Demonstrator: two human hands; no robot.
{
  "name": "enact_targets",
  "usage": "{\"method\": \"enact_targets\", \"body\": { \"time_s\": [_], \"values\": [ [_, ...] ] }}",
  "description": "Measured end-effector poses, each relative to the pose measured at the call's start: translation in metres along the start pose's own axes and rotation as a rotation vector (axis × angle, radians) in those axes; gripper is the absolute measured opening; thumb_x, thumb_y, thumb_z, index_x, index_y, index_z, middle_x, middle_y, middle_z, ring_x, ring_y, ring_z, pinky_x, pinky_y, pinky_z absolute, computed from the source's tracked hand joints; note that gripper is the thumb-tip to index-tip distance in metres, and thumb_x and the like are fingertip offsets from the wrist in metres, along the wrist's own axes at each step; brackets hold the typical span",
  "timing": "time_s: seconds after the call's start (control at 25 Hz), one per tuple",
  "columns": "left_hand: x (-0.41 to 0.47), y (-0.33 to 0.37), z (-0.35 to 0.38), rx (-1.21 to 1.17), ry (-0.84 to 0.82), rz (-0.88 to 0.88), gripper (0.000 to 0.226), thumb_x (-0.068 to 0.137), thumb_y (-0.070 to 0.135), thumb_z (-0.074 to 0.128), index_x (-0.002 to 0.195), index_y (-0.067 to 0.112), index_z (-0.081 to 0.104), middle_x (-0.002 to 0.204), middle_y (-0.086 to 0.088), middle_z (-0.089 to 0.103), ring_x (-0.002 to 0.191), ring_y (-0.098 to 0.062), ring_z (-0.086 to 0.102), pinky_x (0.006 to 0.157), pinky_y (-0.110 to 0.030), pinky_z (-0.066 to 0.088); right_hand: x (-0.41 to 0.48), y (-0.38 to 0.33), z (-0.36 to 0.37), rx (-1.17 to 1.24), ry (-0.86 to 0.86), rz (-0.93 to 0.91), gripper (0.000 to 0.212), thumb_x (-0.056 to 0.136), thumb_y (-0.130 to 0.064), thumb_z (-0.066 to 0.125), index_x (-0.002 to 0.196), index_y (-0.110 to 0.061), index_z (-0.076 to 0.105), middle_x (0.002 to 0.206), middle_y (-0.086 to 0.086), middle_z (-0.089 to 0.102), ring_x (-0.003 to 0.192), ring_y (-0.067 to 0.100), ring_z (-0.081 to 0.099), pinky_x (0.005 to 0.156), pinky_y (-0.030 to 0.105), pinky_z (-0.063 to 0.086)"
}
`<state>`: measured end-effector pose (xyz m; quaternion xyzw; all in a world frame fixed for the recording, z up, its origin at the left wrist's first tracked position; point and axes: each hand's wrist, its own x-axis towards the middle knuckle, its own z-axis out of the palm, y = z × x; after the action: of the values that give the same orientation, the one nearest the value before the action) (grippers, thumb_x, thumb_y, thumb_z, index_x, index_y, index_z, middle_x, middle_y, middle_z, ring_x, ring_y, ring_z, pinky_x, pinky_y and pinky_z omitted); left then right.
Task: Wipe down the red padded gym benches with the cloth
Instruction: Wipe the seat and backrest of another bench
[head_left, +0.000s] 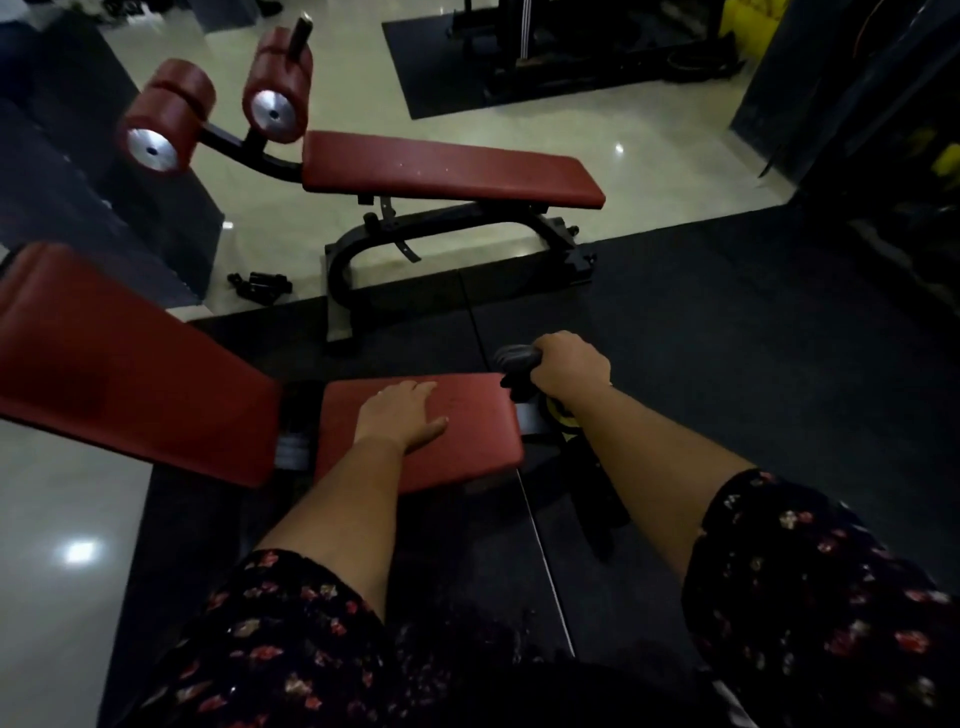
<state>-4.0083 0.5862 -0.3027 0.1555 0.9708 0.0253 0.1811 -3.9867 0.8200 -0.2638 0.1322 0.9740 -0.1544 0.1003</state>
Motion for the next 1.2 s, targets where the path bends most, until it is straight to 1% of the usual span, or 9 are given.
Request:
{"method": "enact_targets", "body": {
  "time_s": [0.16,0.36,0.56,0.68,0.88,1.04,1.2],
  "values": [
    [-0.014,0.0,0.015,-0.02,0.029,-0.044,0.069,0.093,0.054,0.053,0.151,0.023,0.034,0.147,-0.006,0.044,0.133,-0.027,0.044,0.104,-0.038,0.04,-0.008,0.014,0.021,0.039,0.003,-0.006,0.03,0.085,-0.019,0.056,0.114,-0.017,0.064,0.111,0.007,0.059,0.097,0.029,0.06,0.08,0.043,0.055],
    [-0.024,0.008,0.037,-0.017,0.001,-0.058,0.068,0.093,0.053,0.054,0.151,0.023,0.034,0.145,-0.006,0.046,0.129,-0.027,0.046,0.101,-0.038,0.041,-0.016,0.027,0.044,0.037,-0.076,0.022,0.035,0.083,-0.019,0.058,0.118,-0.021,0.062,0.114,0.006,0.059,0.101,0.031,0.06,0.081,0.043,0.055],
    [-0.023,0.003,0.038,-0.038,0.024,-0.073,0.068,0.093,0.052,0.055,0.151,0.022,0.034,0.145,-0.007,0.046,0.13,-0.028,0.046,0.102,-0.039,0.041,-0.017,0.027,0.05,0.041,-0.107,0.035,0.037,0.084,-0.02,0.06,0.121,-0.021,0.06,0.117,0.007,0.055,0.106,0.031,0.058,0.083,0.043,0.052],
    [-0.02,-0.008,0.042,-0.064,0.039,-0.08,0.068,0.094,0.051,0.054,0.152,0.023,0.033,0.145,-0.007,0.045,0.13,-0.028,0.045,0.101,-0.039,0.04,-0.013,0.02,0.06,0.032,-0.093,0.017,0.041,0.088,-0.02,0.056,0.129,-0.021,0.055,0.123,0.009,0.05,0.112,0.033,0.052,0.085,0.044,0.049],
    [0.0,-0.036,0.059,-0.096,0.033,-0.107,0.069,0.093,0.051,0.055,0.152,0.023,0.033,0.147,-0.007,0.044,0.132,-0.028,0.045,0.102,-0.04,0.041,0.005,0.005,0.081,0.012,-0.096,-0.012,0.052,0.093,-0.017,0.049,0.143,-0.028,0.043,0.13,0.008,0.044,0.114,0.035,0.045,0.081,0.044,0.045],
    [0.026,-0.063,0.093,-0.104,-0.027,-0.101,0.071,0.092,0.051,0.056,0.152,0.021,0.032,0.145,-0.008,0.046,0.131,-0.028,0.046,0.104,-0.041,0.041,0.027,-0.001,0.113,-0.041,-0.12,-0.015,0.06,0.093,-0.016,0.048,0.149,-0.033,0.033,0.137,0.007,0.038,0.114,0.035,0.043,0.079,0.043,0.042],
    [0.056,-0.096,0.134,-0.107,-0.058,-0.062,0.071,0.091,0.049,0.057,0.151,0.02,0.033,0.142,-0.008,0.048,0.129,-0.028,0.047,0.108,-0.041,0.037,0.046,-0.002,0.16,-0.056,-0.176,0.028,0.066,0.092,-0.011,0.044,0.151,-0.038,0.028,0.141,0.006,0.035,0.117,0.036,0.041,0.087,0.046,0.043]
  ]
}}
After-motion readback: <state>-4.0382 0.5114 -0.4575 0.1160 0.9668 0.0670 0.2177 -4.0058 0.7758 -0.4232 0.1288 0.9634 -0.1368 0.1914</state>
